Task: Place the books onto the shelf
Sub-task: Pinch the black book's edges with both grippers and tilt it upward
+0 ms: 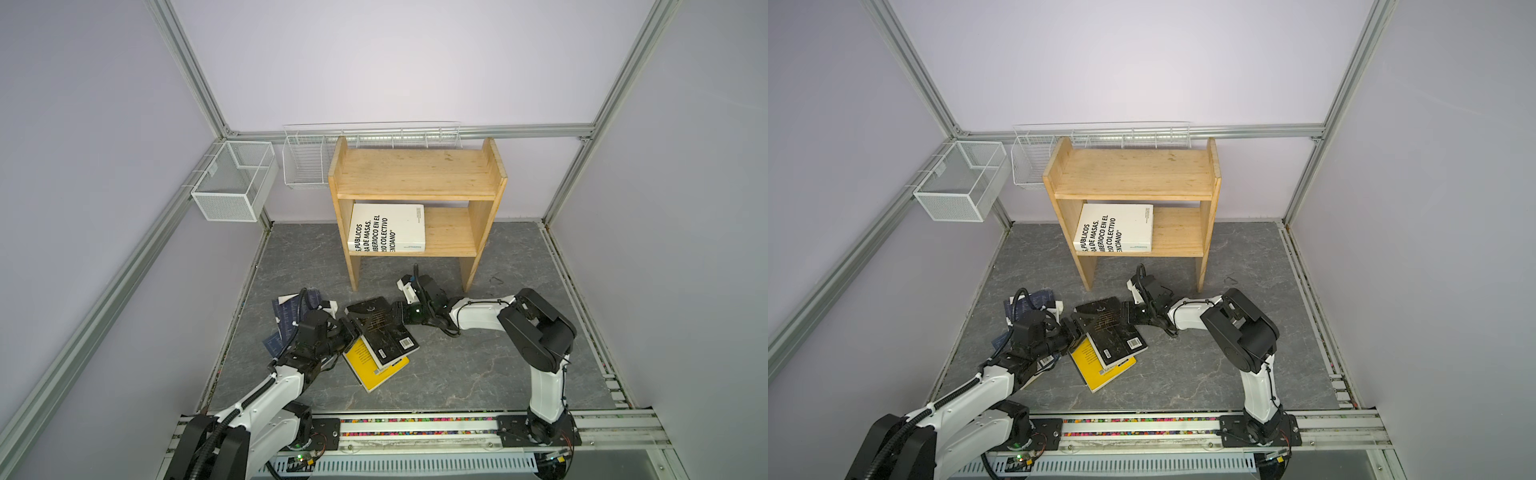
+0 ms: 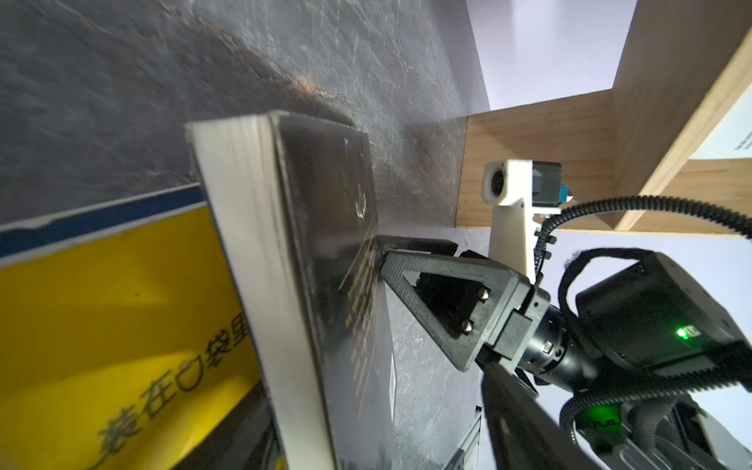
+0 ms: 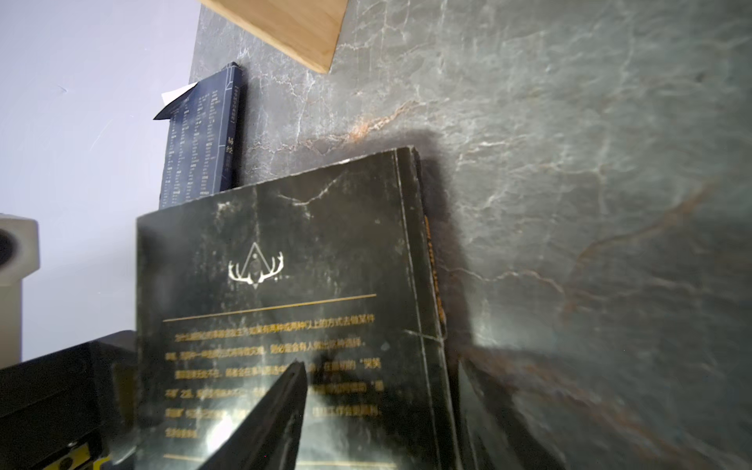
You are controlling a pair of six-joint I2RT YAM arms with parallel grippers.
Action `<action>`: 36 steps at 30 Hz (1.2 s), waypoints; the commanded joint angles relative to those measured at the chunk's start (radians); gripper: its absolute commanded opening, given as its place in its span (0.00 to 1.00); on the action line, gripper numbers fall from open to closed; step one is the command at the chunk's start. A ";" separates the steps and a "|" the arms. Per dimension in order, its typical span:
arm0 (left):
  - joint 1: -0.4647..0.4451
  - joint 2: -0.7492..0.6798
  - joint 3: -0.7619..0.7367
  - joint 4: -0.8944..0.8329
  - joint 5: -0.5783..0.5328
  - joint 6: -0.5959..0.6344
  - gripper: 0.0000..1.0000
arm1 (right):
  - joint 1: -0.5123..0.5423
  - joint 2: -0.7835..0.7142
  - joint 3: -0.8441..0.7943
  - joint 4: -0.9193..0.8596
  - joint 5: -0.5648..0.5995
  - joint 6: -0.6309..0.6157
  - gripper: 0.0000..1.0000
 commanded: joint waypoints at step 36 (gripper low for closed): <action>0.093 -0.085 0.297 -0.474 0.119 -0.150 0.00 | 0.056 -0.545 0.015 -0.391 0.291 -0.559 0.88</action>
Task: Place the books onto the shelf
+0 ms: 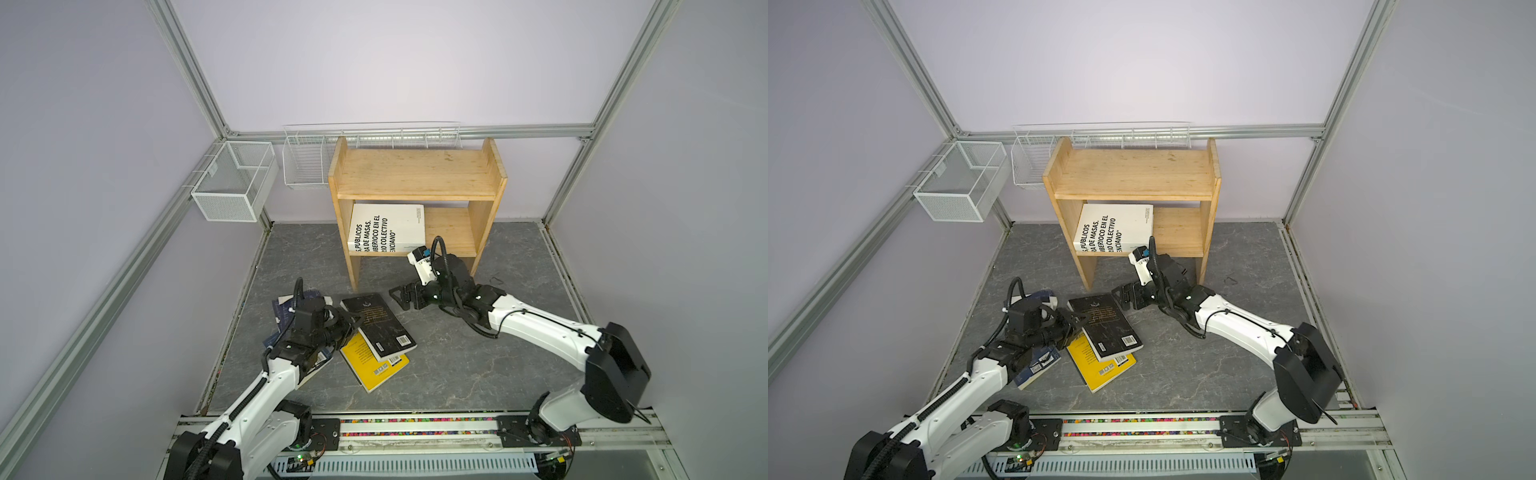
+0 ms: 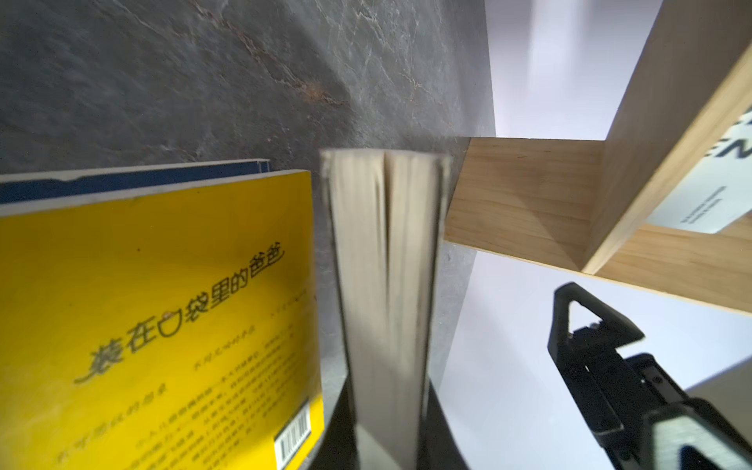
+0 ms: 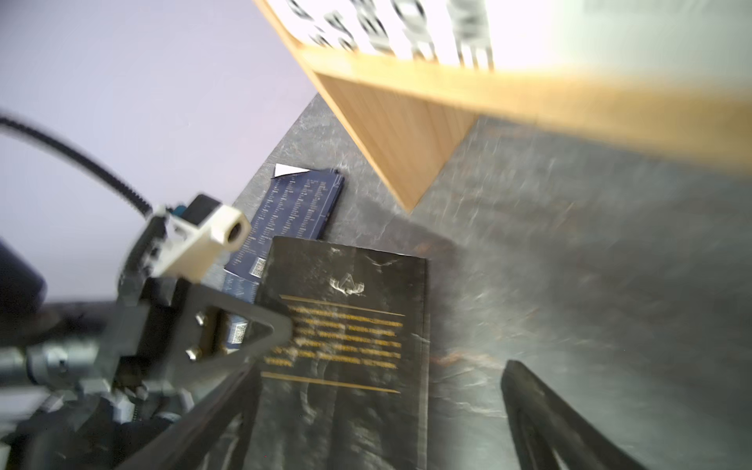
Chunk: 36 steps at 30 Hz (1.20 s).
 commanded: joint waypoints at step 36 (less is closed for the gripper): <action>0.116 0.137 0.350 -0.301 0.353 -0.085 0.00 | 0.460 -0.113 -0.050 -0.124 0.439 -0.513 0.95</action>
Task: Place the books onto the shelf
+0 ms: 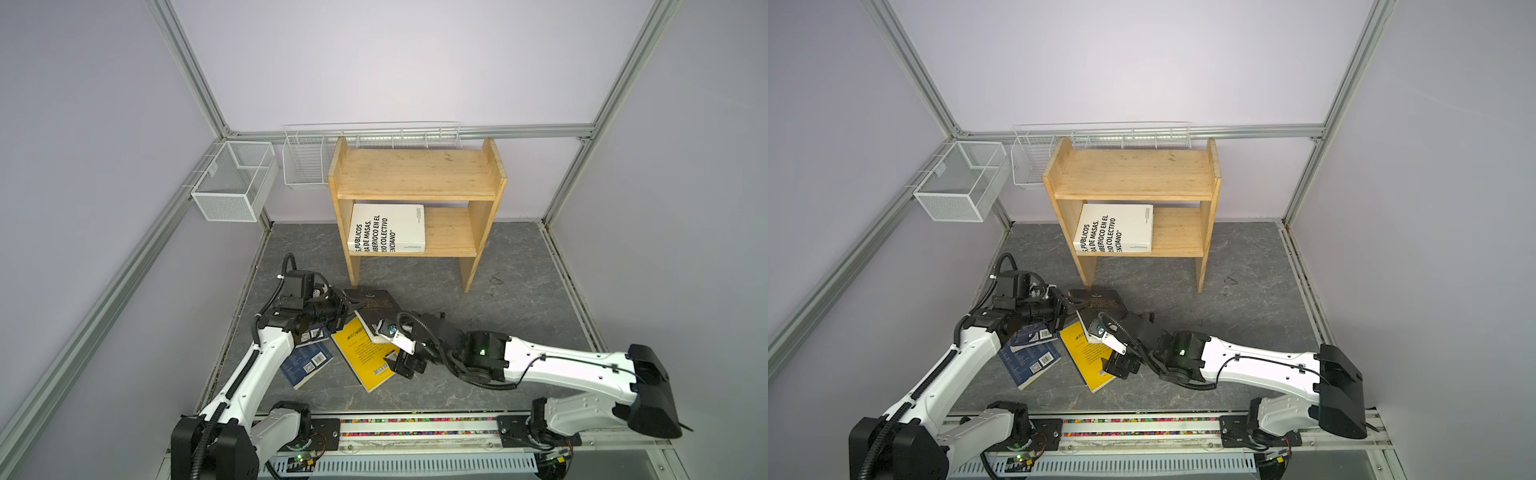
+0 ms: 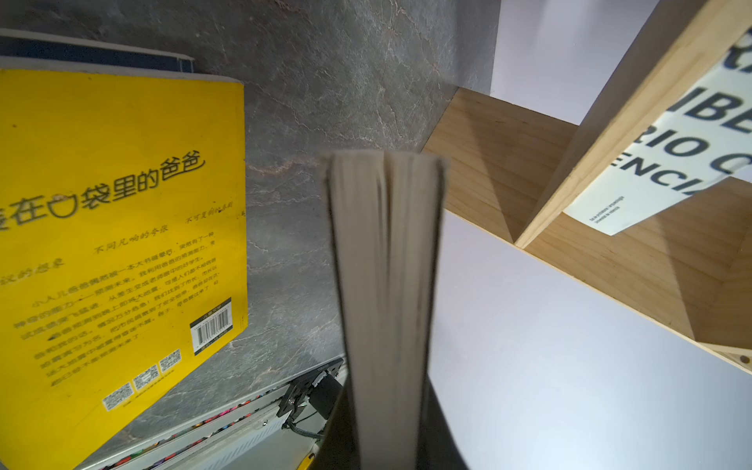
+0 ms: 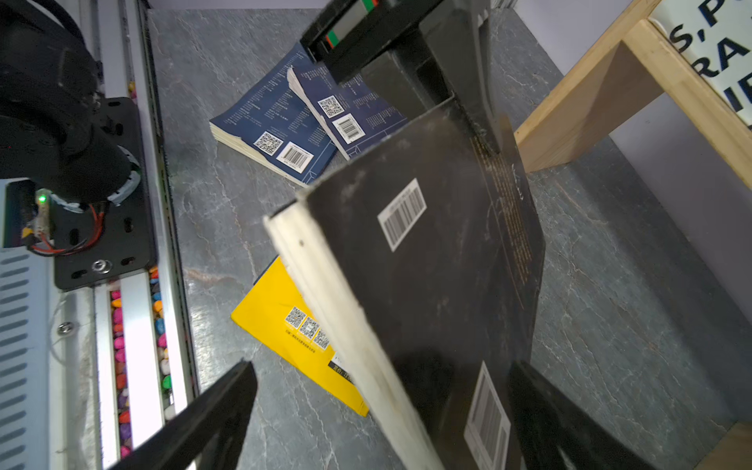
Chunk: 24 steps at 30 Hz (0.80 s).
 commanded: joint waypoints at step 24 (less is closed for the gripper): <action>-0.001 -0.016 -0.016 0.188 0.067 -0.083 0.30 | -0.048 0.126 0.095 0.145 0.145 0.109 0.24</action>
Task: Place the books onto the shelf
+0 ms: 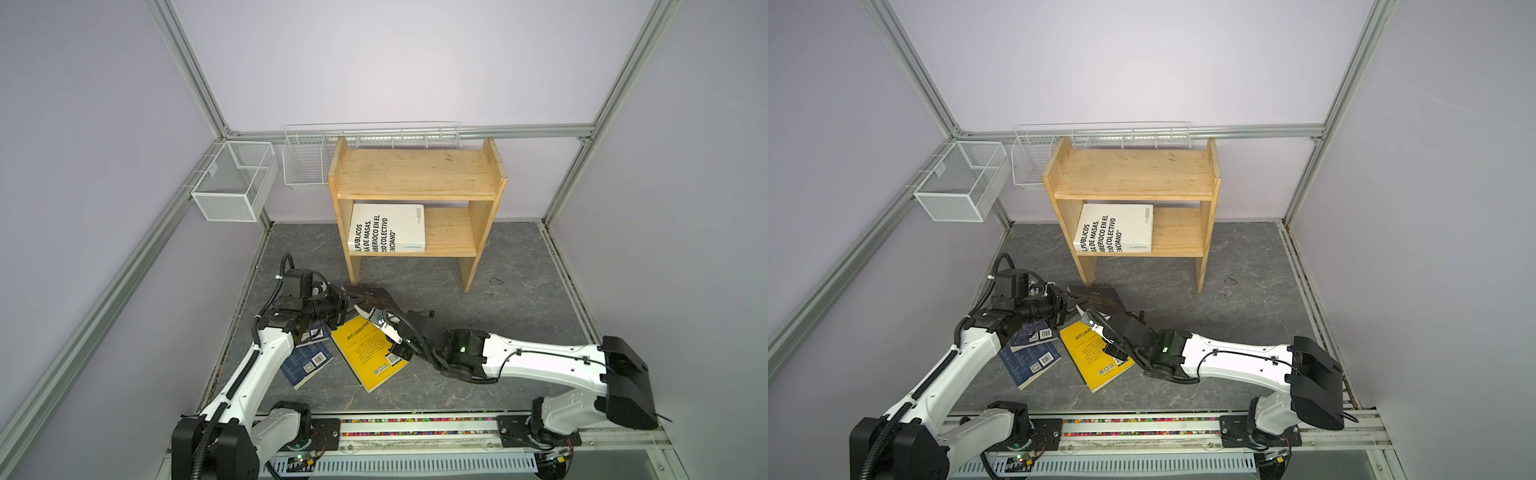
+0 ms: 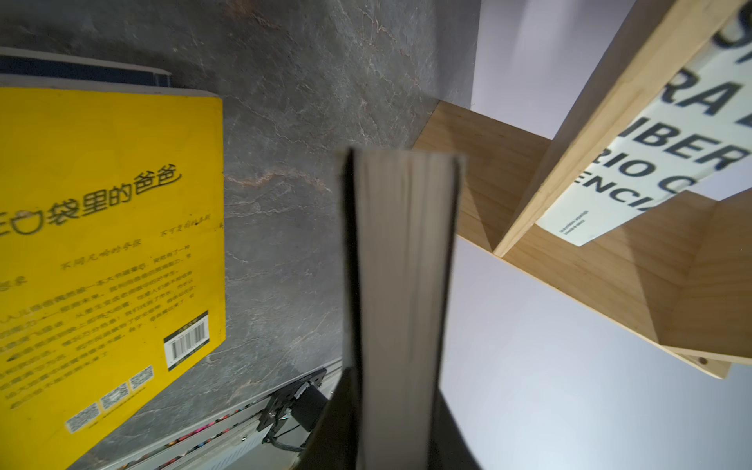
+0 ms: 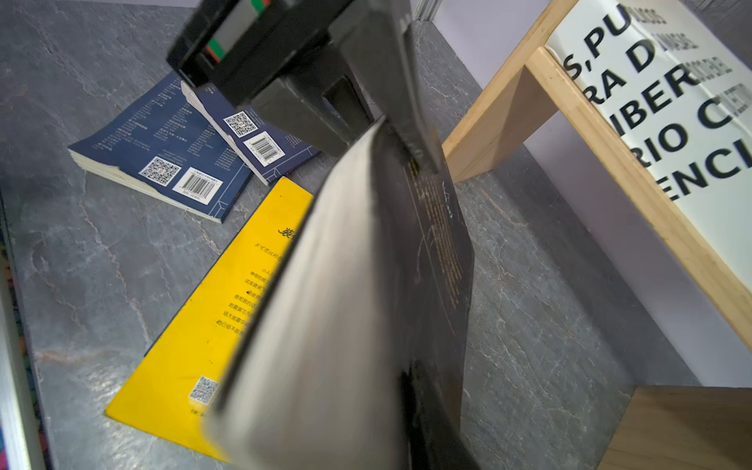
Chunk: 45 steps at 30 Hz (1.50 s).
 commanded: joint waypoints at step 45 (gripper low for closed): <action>-0.178 -0.380 -0.099 0.412 -0.525 0.372 0.80 | -0.548 -0.137 0.190 0.545 -0.655 0.710 0.20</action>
